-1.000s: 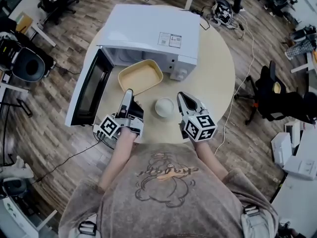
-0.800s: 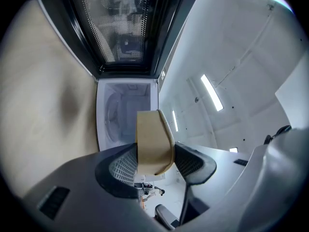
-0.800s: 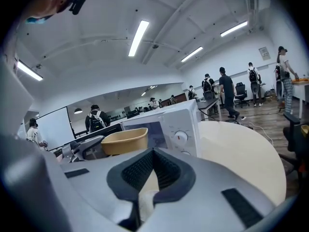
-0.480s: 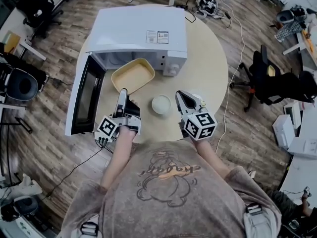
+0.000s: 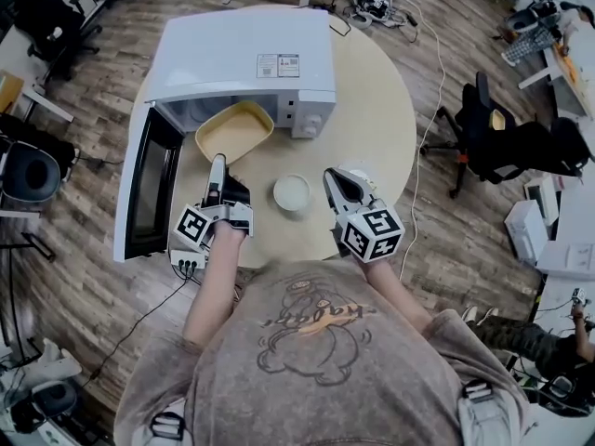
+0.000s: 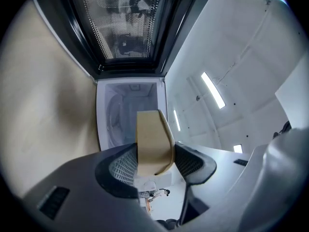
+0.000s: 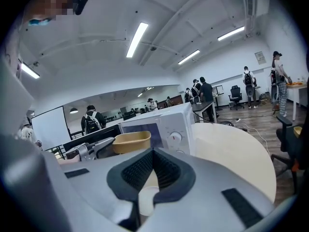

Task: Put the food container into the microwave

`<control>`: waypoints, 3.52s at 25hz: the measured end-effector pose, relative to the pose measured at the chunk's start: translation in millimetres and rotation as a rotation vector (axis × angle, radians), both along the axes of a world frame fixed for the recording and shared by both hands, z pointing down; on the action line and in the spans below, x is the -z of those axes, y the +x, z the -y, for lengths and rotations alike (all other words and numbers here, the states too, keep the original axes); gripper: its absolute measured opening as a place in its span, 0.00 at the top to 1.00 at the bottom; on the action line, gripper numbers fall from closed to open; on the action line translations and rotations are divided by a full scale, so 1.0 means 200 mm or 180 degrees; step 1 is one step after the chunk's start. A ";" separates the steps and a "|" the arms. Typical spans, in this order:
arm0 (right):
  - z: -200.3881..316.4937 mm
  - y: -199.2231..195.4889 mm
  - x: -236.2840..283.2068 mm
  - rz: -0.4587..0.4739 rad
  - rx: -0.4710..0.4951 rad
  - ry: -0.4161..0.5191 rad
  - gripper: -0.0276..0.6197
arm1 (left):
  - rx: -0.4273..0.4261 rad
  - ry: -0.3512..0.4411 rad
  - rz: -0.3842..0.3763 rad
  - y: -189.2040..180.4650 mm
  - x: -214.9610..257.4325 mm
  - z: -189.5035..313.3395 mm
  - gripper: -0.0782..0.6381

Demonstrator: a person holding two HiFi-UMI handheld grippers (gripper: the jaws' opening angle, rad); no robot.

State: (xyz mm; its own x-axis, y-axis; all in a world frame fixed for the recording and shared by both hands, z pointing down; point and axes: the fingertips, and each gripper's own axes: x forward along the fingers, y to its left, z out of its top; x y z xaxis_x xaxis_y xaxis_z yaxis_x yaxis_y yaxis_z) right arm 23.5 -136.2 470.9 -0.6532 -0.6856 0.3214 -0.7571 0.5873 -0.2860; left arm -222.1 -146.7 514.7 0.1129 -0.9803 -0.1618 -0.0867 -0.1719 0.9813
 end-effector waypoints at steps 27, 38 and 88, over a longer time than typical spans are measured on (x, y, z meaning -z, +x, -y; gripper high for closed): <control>-0.03 0.12 -0.03 -0.0052 -0.0225 -0.0088 0.96 | -0.0026 -0.0233 0.0209 -0.11 -0.19 0.52 0.55; -0.01 0.17 -0.06 -0.0101 -0.0315 -0.0164 0.96 | 0.0007 -0.0333 0.0265 -0.17 -0.25 0.69 0.55; 0.03 0.15 -0.13 -0.0069 -0.0311 -0.0302 0.96 | -0.0635 -0.1407 0.0832 -0.18 -0.45 0.84 0.56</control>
State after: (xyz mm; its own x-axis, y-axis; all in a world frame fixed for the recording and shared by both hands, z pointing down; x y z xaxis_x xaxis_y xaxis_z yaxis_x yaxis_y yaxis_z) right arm 53.8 -141.6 497.2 -0.5771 -0.7114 0.4011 -0.8159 0.4816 -0.3198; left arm -258.9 -315.1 604.4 0.2847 -0.9040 0.3189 -0.3452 0.2136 0.9139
